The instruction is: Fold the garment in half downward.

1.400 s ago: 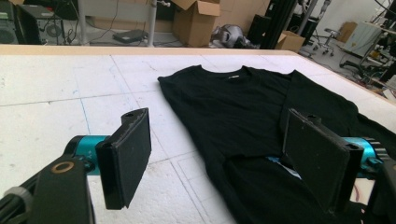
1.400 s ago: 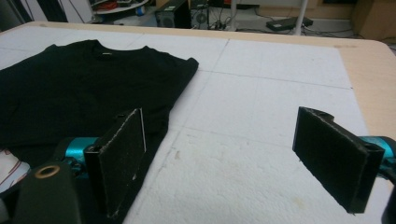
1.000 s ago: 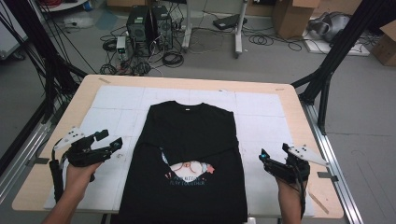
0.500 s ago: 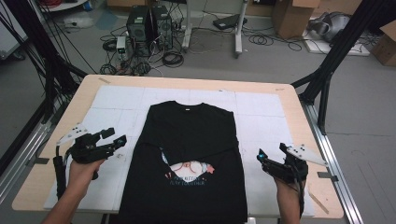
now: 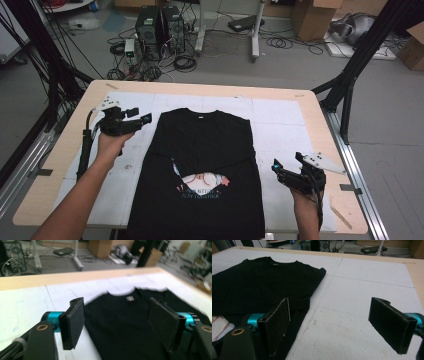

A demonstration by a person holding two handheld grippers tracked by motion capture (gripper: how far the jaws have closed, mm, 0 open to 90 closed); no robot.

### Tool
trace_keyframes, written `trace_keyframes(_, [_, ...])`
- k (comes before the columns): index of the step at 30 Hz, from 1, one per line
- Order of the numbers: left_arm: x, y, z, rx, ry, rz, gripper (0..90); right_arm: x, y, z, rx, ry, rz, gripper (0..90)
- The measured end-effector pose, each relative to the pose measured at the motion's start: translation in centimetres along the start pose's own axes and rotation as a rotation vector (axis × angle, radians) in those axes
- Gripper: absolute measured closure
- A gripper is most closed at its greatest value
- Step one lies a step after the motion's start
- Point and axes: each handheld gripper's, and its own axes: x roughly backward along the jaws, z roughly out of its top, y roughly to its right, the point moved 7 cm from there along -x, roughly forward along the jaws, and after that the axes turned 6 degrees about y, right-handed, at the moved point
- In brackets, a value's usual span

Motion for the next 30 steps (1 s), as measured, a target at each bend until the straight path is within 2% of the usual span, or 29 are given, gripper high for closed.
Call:
trace_keyframes(1, [-0.7, -0.2, 0.2, 0.007, 0.0, 0.004, 31.1, -0.2, 0.0, 0.1, 0.003, 0.001, 0.0, 15.9])
trace_keyframes(5, [-3.2, -1.0, 0.2, -0.008, -0.053, 0.026, 31.5, -0.4, -0.1, 0.4, 0.014, -0.012, 0.007, 16.1])
trace_keyframes(8, [-4.7, -1.7, -0.7, -0.002, -0.08, 0.028, 32.1, -0.4, -0.2, 0.8, 0.023, -0.02, 0.008, 16.1])
trace_keyframes(9, [-5.3, -2.2, -1.4, -0.009, -0.099, 0.043, 32.1, -0.4, -0.2, 0.9, 0.026, -0.024, 0.007, 16.1])
trace_keyframes(13, [-6.3, -3.2, -2.4, -0.011, -0.112, 0.059, 34.9, -0.3, 0.2, 1.4, 0.029, -0.041, 0.004, 17.8])
trace_keyframes(15, [-6.7, -4.2, -3.2, -0.018, -0.132, 0.086, 35.7, -0.5, 0.3, 1.6, 0.03, -0.049, -0.003, 17.7])
trace_keyframes(17, [-7.0, -4.9, -3.9, 0.004, -0.147, 0.098, 35.4, -0.7, 0.3, 1.8, 0.023, -0.058, -0.007, 17.7])
trace_keyframes(19, [-7.4, -5.4, -4.6, 0.031, -0.176, 0.104, 29.6, -1.0, 0.2, 2.1, 0.033, -0.06, -0.008, 17.8])
trace_keyframes(20, [-7.7, -5.6, -4.9, 0.025, -0.21, 0.122, 28.0, -1.1, 0.1, 2.2, 0.032, -0.062, -0.01, 18.0])
trace_keyframes(21, [-8.0, -5.6, -5.2, 0.003, -0.237, 0.135, 30.6, -1.3, 0.1, 2.2, 0.037, -0.067, -0.008, 18.1])
trace_keyframes(22, [-8.4, -5.4, -5.3, -0.015, -0.248, 0.128, 33.0, -1.5, 0.0, 2.3, 0.038, -0.071, -0.008, 18.2])
trace_keyframes(25, [-9.2, -4.9, -5.4, -0.05, -0.274, 0.106, 31.2, -2.0, -0.3, 2.4, 0.041, -0.076, -0.004, 18.3])
trace_keyframes(30, [-10.0, -4.7, -6.2, -0.064, -0.295, 0.114, 35.6, -2.8, -0.8, 2.6, 0.056, -0.088, 0.007, 18.3])
